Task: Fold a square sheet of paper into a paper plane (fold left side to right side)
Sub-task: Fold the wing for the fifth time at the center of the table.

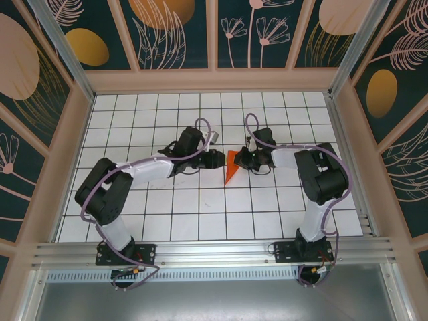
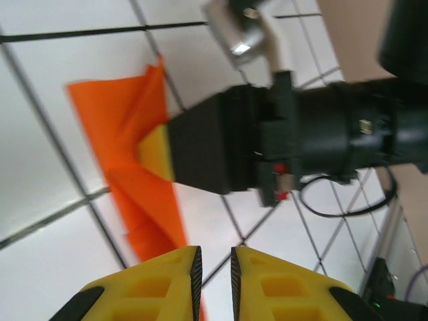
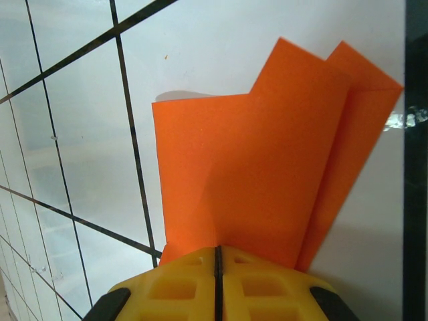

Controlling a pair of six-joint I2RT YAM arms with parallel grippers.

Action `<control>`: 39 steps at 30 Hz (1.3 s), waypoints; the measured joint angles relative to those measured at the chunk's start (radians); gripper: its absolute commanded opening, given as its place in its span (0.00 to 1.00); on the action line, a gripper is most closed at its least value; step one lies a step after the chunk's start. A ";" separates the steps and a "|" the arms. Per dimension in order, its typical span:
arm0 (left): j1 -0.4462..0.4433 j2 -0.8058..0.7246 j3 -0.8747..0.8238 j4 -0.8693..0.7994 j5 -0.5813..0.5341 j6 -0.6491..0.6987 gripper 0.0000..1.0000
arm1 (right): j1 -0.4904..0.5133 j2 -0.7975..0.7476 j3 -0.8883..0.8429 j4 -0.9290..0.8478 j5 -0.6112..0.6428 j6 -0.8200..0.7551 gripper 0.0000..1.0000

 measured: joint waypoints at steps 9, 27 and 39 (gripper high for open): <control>-0.077 0.103 0.038 0.008 0.047 -0.002 0.21 | 0.000 0.000 0.000 0.000 0.000 0.000 0.10; -0.080 0.188 0.036 -0.011 0.048 0.000 0.21 | 0.000 0.000 0.000 0.000 0.000 -0.003 0.11; -0.099 0.201 0.019 -0.007 0.033 0.006 0.22 | 0.000 0.000 0.000 0.000 0.000 -0.004 0.11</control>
